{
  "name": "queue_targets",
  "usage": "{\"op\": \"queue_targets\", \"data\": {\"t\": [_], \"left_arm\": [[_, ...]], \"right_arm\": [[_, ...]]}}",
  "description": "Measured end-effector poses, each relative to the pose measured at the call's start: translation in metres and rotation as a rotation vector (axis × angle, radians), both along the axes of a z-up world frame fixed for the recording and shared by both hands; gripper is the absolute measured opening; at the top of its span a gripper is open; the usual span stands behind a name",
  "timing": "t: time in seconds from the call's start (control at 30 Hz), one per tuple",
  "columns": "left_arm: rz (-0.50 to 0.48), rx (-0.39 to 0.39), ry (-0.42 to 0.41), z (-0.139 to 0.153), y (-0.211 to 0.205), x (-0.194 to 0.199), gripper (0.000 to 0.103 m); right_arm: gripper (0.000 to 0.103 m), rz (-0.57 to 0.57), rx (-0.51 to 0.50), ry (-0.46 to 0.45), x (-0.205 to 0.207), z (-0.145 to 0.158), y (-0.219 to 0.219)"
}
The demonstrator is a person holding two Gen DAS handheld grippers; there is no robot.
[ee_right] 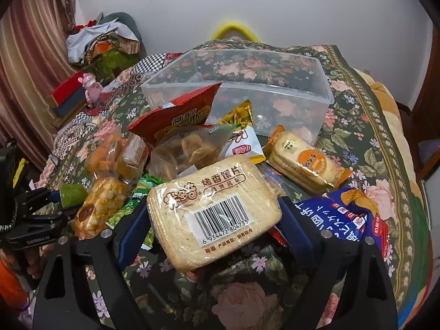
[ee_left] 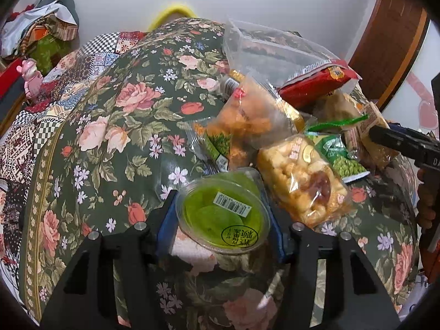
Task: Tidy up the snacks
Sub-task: 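Grasp the green jelly cup with left tool while right tool grasps the bread loaf, then carry jelly cup and bread loaf into the clear box and release both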
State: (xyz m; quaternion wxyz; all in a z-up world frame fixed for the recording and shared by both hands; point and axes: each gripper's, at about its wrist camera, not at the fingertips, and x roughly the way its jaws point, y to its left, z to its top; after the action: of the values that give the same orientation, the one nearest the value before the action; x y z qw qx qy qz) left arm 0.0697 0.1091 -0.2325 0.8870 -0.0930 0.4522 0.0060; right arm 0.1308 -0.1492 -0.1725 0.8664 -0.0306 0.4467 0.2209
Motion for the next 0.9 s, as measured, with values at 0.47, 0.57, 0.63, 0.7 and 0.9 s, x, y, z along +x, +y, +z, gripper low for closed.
{"op": "queue_targets", "data": {"t": [0.47,0.57,0.63,0.7,0.9], "left_arm": [[0.007,0.041,-0.121,0.056,-0.004,0.004,0.057],[0.004,0.036,-0.166,0.076,-0.007,0.013,0.057],[0.003,0.039,-0.196,0.087,-0.009,0.019,0.057],[-0.001,0.057,-0.227,0.099,-0.014,0.029,0.057],[-0.020,0.053,-0.288,0.128,-0.025,0.059,0.057]], "right_arm": [[0.084,-0.020,0.026,-0.089,-0.008,0.029,-0.008],[0.084,-0.042,0.035,-0.109,-0.006,0.040,-0.013],[0.084,-0.056,0.045,-0.120,-0.003,0.046,-0.018],[0.084,-0.068,0.058,-0.133,0.001,0.053,-0.022],[0.084,-0.100,0.059,-0.205,0.014,0.076,-0.030]]}}
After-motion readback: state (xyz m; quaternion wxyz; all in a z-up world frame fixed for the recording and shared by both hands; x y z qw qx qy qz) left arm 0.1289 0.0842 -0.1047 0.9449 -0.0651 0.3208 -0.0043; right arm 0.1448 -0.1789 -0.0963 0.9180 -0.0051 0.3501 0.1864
